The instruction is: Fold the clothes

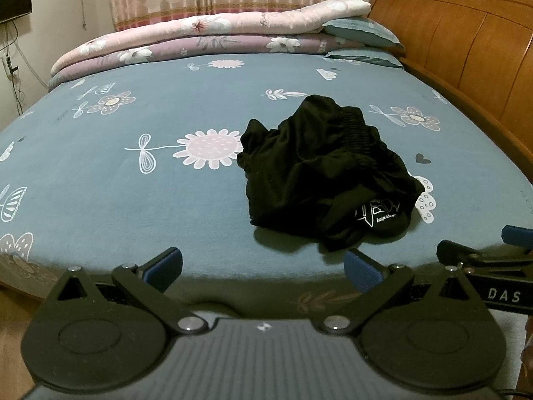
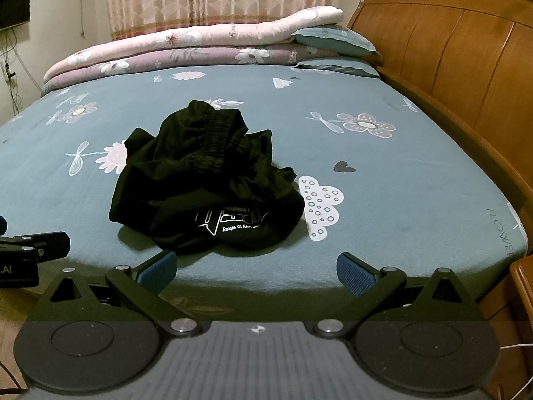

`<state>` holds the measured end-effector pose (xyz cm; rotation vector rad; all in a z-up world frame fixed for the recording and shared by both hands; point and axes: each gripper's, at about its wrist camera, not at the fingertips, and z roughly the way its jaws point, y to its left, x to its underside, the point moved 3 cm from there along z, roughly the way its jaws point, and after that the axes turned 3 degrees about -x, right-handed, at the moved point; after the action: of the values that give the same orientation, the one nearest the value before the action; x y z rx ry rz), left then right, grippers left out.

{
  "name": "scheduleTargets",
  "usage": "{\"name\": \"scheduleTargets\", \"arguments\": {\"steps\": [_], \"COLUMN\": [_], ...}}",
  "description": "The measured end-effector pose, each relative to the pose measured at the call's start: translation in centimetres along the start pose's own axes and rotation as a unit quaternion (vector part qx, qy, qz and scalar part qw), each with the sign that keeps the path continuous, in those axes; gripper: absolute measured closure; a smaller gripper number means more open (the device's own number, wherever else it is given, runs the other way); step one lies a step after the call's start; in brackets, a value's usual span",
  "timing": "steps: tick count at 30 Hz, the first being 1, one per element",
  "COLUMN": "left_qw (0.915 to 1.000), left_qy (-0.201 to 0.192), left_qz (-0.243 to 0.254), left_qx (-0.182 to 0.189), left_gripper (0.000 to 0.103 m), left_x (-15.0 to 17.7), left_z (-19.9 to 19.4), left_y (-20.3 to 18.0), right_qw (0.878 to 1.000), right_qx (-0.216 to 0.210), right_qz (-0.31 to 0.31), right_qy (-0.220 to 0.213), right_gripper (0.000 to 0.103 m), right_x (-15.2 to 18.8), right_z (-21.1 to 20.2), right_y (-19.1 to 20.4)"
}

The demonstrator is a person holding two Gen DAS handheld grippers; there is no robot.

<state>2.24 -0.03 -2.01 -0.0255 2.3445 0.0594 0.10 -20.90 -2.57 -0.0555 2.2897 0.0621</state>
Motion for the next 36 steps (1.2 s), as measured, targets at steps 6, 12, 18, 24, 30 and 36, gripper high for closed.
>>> {"name": "scheduleTargets", "arguments": {"steps": [6,12,18,24,30,36], "left_qw": [1.0000,1.0000,0.9999,0.9999,0.9999,0.9999], "left_qy": [-0.003,-0.006,-0.009,-0.013,-0.014,-0.014], "left_qz": [-0.002,-0.004,-0.004,-0.005,-0.003,-0.001], "left_qx": [0.000,-0.001,-0.002,-0.003,-0.004,-0.006], "left_gripper": [0.001,0.000,0.000,0.000,0.000,0.000], "left_x": [-0.02,-0.02,0.05,0.00,0.02,0.02], "left_z": [-0.12,-0.24,-0.42,-0.59,-0.68,-0.71], "left_y": [0.06,0.14,0.18,0.27,0.19,0.12], "right_qw": [1.000,1.000,1.000,1.000,1.000,1.000], "right_qx": [-0.001,0.001,0.001,0.002,0.001,0.001], "right_qz": [0.001,0.003,0.002,0.003,0.003,0.005], "right_qy": [-0.001,-0.004,-0.008,-0.009,-0.010,-0.011], "right_gripper": [0.000,0.000,0.000,0.000,0.000,0.000], "right_x": [0.02,0.05,0.05,0.07,0.08,0.11], "right_z": [-0.02,-0.17,-0.36,-0.43,-0.44,-0.48], "right_y": [-0.06,-0.09,-0.13,-0.15,-0.21,-0.25]}}
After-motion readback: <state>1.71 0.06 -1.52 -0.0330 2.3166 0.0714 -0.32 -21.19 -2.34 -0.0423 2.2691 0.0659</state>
